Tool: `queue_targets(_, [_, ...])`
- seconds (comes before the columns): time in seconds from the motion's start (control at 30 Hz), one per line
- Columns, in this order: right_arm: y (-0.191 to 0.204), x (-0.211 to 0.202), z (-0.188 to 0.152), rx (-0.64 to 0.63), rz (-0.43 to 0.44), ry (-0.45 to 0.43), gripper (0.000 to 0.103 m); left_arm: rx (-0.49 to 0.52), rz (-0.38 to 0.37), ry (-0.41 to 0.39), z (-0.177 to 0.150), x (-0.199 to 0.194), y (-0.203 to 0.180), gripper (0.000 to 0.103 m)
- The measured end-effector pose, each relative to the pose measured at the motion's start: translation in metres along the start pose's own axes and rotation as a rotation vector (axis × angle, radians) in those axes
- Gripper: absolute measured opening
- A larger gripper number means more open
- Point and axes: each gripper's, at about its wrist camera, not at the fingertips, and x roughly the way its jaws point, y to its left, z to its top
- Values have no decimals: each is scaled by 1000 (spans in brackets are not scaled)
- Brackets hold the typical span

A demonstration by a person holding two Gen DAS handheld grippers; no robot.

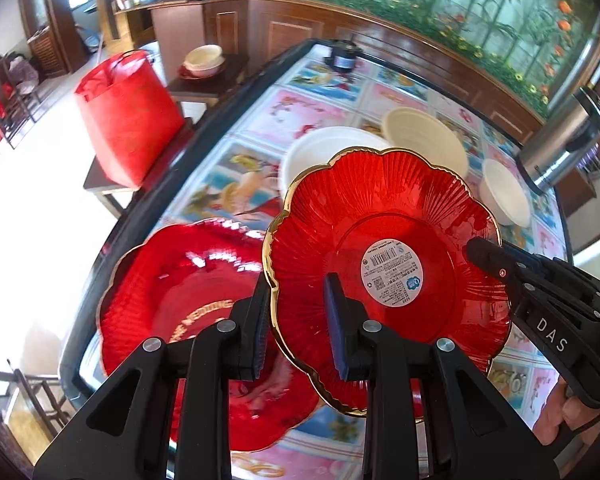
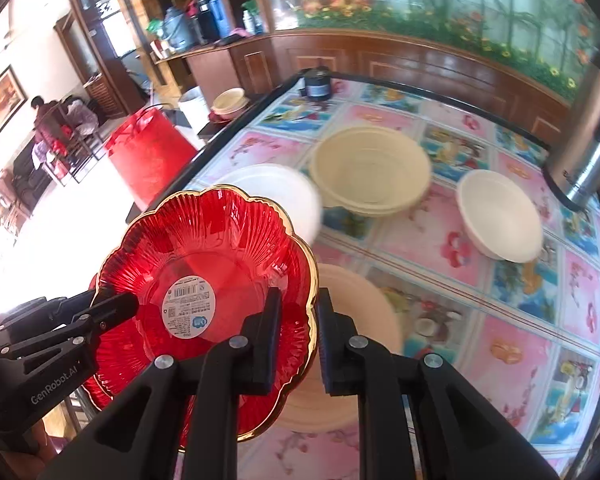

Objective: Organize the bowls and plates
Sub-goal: 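Lift the red plate with both grippers and carry it over the red plate stack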

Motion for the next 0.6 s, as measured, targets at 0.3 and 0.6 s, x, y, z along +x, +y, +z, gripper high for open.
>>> queue_targets(0.3, [38,15,5,-69,41,18,15,-71,37,-7,-8,-8,39,25])
queue_targets(0.6, [72,25,0,-123,69,46,15,-135,67,4,-24,-10,73,25])
